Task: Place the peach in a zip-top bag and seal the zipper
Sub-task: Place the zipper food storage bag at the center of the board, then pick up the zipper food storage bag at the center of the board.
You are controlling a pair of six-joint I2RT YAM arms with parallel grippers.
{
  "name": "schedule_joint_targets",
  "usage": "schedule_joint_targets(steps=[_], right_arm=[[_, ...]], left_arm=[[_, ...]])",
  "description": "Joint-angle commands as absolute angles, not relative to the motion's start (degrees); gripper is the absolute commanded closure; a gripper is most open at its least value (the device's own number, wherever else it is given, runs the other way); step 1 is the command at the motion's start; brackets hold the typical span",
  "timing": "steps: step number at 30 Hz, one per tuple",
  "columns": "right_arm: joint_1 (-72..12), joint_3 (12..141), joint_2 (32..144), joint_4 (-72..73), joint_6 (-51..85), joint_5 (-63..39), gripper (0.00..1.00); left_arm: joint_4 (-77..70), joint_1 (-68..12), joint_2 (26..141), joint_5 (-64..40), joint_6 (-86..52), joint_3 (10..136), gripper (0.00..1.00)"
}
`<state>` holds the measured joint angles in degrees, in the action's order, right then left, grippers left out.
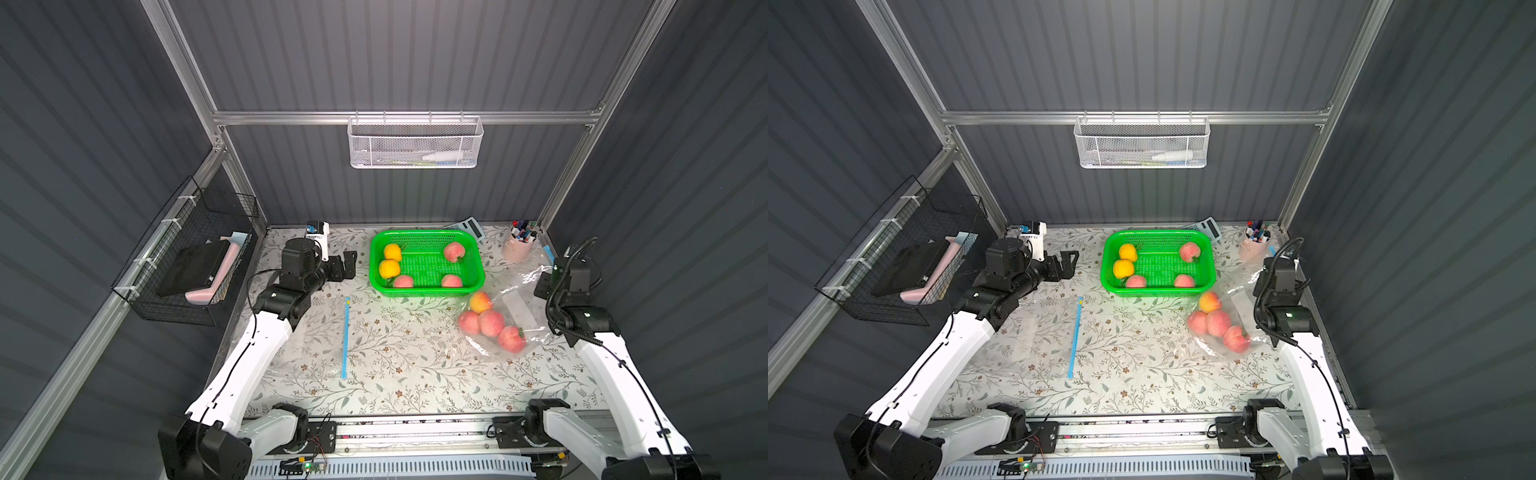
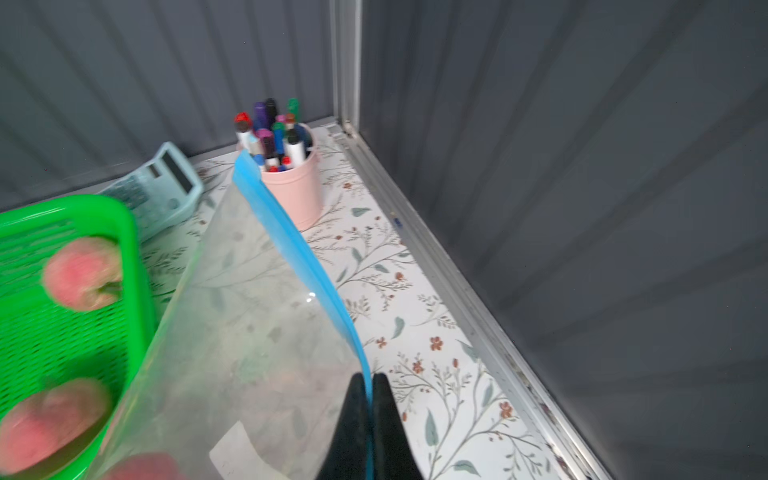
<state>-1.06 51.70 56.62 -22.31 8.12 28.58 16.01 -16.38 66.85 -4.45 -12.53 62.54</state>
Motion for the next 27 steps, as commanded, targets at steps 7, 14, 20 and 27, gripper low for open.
schedule_joint_targets(steps=[7,14,20,27], right_arm=[[1.8,56.9,61.1,-21.0,8.7,17.5,0.33],[-2.5,54.4,62.9,-21.0,21.7,-1.4,0.36],[-15.5,46.5,61.5,-14.1,32.4,-4.0,0.35],[-23.5,40.7,60.2,-10.7,38.0,-3.2,0.32]], left_arm=[[23.3,-16.3,69.7,-2.2,-15.4,63.4,0.0],[26.9,-16.3,74.9,-0.8,-17.7,61.4,0.0],[33.0,-16.8,80.2,0.6,-22.4,58.4,0.08],[37.7,-22.3,86.5,8.1,-23.1,57.3,0.27]])
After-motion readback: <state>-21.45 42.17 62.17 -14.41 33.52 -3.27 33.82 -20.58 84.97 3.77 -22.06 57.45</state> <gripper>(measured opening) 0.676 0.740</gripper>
